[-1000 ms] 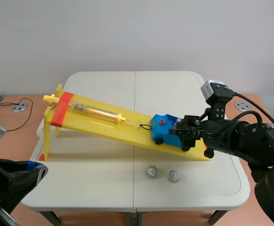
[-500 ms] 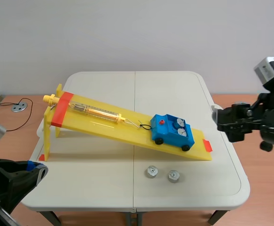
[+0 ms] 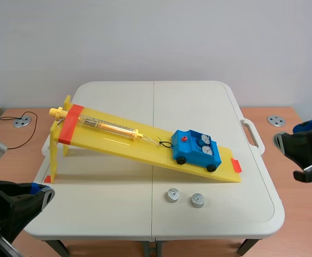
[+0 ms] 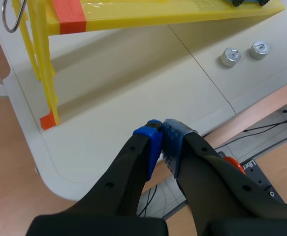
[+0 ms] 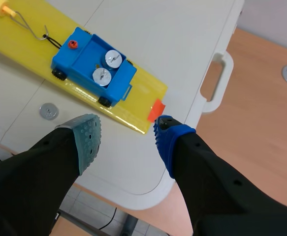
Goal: Place the four metal weights on the blue cart on the ramp.
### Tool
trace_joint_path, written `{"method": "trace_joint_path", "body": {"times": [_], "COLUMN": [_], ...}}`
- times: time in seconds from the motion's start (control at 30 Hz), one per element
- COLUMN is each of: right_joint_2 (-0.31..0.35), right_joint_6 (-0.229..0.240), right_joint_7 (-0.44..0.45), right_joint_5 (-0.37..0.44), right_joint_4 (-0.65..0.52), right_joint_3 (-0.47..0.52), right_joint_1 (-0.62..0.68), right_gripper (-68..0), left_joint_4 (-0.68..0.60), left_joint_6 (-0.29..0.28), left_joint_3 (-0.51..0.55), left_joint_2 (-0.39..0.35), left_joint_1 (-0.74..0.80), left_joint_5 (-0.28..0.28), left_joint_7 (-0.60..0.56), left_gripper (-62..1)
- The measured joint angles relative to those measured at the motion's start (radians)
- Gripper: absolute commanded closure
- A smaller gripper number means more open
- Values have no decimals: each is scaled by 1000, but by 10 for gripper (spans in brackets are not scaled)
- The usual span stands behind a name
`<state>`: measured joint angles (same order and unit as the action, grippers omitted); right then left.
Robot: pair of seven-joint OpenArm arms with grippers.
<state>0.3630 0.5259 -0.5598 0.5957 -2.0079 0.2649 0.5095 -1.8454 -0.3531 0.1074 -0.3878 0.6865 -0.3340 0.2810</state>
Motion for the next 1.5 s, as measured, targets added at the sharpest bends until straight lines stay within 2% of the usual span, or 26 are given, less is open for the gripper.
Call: {"method": "trace_joint_path", "body": {"times": [0.1,0.23,0.5,0.73,1.07,1.3,1.5], "right_joint_2": [0,-6,-53,-95,-164,-206,-225], "right_joint_6": [4,7,5,2,-43,-63,-74], "right_joint_7": [5,41,89,137,232,272,300], "right_joint_5": [-17,-78,-213,-291,-425,-444,-458], "right_joint_4": [10,61,205,347,570,699,758], "right_joint_3": [-36,-126,-292,-392,-506,-549,-569], "right_joint_1": [4,-12,-118,-207,-324,-396,-430], "right_gripper": [-262,-262,-262,-262,-262,-262,-261], "left_joint_4": [0,0,0,0,0,0,0], "left_joint_6": [0,0,0,0,0,0,0], "left_joint_3": [0,0,0,0,0,0,0], "left_joint_2": [0,0,0,0,0,0,0], "left_joint_1": [0,0,0,0,0,0,0], "left_joint_5": [0,0,0,0,0,0,0], "left_joint_7": [0,0,0,0,0,0,0], "left_gripper": [-34,-34,-34,-34,-34,-34,-34]}}
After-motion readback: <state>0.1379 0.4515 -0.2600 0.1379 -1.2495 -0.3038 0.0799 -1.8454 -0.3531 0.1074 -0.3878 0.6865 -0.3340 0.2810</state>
